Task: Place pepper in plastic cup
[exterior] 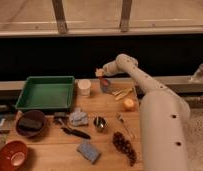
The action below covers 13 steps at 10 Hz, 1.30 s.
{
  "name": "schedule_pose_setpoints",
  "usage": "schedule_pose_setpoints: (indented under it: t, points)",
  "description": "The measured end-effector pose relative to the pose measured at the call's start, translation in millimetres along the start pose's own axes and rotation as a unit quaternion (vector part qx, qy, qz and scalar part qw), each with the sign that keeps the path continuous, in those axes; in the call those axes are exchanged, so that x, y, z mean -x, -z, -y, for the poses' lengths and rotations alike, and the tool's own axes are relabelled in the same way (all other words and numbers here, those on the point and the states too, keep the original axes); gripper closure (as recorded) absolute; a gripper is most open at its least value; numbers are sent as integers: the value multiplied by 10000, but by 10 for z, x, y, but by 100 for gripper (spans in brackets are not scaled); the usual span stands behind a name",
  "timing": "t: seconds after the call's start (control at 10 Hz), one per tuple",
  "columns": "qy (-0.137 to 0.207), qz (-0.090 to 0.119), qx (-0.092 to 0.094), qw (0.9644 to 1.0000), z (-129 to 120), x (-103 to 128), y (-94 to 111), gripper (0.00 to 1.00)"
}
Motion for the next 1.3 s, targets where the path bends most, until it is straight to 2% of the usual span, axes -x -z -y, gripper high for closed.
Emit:
schedule_pose_setpoints:
  t: [0.2,0.3,1.3]
  points:
    - [-50,-7,-4,10000,26,-29,-32,33]
    - [-82,-6,-8,10000,46,-42,-43,30]
    - [-164,109,-71,9998,128,-42,-4,30]
